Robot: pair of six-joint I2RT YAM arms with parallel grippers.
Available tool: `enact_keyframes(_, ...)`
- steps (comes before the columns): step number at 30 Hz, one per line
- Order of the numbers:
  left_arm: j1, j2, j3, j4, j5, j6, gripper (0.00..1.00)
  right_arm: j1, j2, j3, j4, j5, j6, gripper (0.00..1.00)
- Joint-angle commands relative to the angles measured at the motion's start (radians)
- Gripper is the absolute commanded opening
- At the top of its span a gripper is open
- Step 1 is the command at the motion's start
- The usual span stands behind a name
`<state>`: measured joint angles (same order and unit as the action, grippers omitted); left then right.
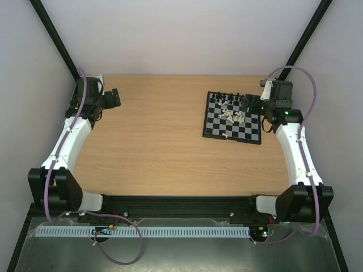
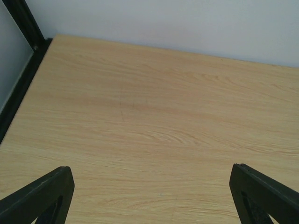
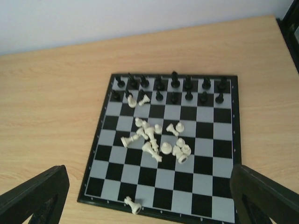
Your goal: Set up the chess pieces on the board
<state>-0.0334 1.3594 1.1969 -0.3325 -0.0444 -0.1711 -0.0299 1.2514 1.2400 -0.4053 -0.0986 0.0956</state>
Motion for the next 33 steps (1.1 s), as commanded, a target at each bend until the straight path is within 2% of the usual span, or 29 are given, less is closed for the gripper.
enact_keyframes(1, 0.013, 0.045, 0.043, -0.016, 0.141, 0.058, 0.96, 0.013, 0.065, 0.054, -0.094, 0.030, -0.046, 0.96)
enact_keyframes(7, -0.024, 0.114, 0.063, 0.000, 0.213, 0.095, 0.99, -0.042, 0.211, 0.122, -0.145, 0.020, -0.028, 0.98)
enact_keyframes(12, -0.036, 0.179, 0.051, 0.065, 0.310, 0.014, 0.99, -0.094, 0.332, 0.175, -0.164, -0.027, -0.032, 0.99)
enact_keyframes(16, -0.068, 0.249, 0.078, 0.067, 0.417, 0.056, 0.87, -0.118, 0.438, 0.219, -0.192, -0.079, -0.056, 0.92)
enact_keyframes(21, -0.159, 0.366, 0.146, 0.052, 0.488, 0.073, 0.70, -0.171, 0.555, 0.252, -0.209, -0.121, -0.034, 0.82)
enact_keyframes(25, -0.246, 0.478, 0.214, 0.050, 0.521, 0.051, 0.61, -0.231, 0.649, 0.298, -0.239, -0.125, -0.063, 0.70)
enact_keyframes(29, -0.305, 0.607, 0.302, 0.058, 0.562, -0.006, 0.57, -0.276, 0.752, 0.372, -0.275, -0.120, -0.088, 0.68)
enact_keyframes(33, -0.350, 0.738, 0.417, 0.067, 0.613, -0.087, 0.60, -0.307, 0.845, 0.430, -0.305, -0.161, -0.114, 0.71)
